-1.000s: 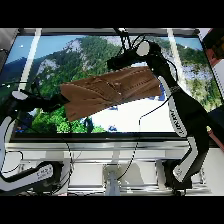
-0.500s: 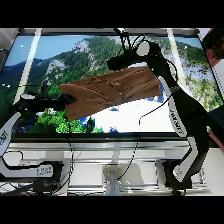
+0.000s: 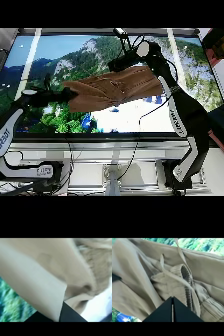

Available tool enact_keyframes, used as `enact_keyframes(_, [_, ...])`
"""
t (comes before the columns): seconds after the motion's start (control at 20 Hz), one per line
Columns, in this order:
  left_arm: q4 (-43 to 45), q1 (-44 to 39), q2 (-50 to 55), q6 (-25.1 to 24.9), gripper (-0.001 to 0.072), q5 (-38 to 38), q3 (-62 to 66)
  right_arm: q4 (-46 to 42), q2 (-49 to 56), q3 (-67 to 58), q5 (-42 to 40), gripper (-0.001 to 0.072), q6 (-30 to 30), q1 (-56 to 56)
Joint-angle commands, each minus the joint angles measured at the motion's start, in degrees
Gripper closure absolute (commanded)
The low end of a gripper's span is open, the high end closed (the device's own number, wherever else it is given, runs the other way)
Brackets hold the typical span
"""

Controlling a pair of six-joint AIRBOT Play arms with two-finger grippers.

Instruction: Fold the clothes and pants, and hang the long-sleeved shirts on hangers.

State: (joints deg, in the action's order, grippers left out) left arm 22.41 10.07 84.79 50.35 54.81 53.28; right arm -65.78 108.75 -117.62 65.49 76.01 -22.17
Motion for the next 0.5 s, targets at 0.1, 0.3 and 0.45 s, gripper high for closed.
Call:
enact_keyframes(0.1, [5.8,3.7,-3.6,10.7,0.0672,14.2,15.0,-4.9,0.2,0.5,5.9,0.0698,-2.8,0.0])
enact_keyframes(0.3, [23.2,4.0,-5.4,20.1,0.0672,24.9,30.6,-4.0,0.2,5.1,4.9,0.0699,-3.3,-0.1])
enact_keyframes(0.45, [23.8,3.8,-6.3,23.4,0.0672,25.6,37.9,0.2,0.3,8.1,-2.7,0.0699,-3.0,-0.7])
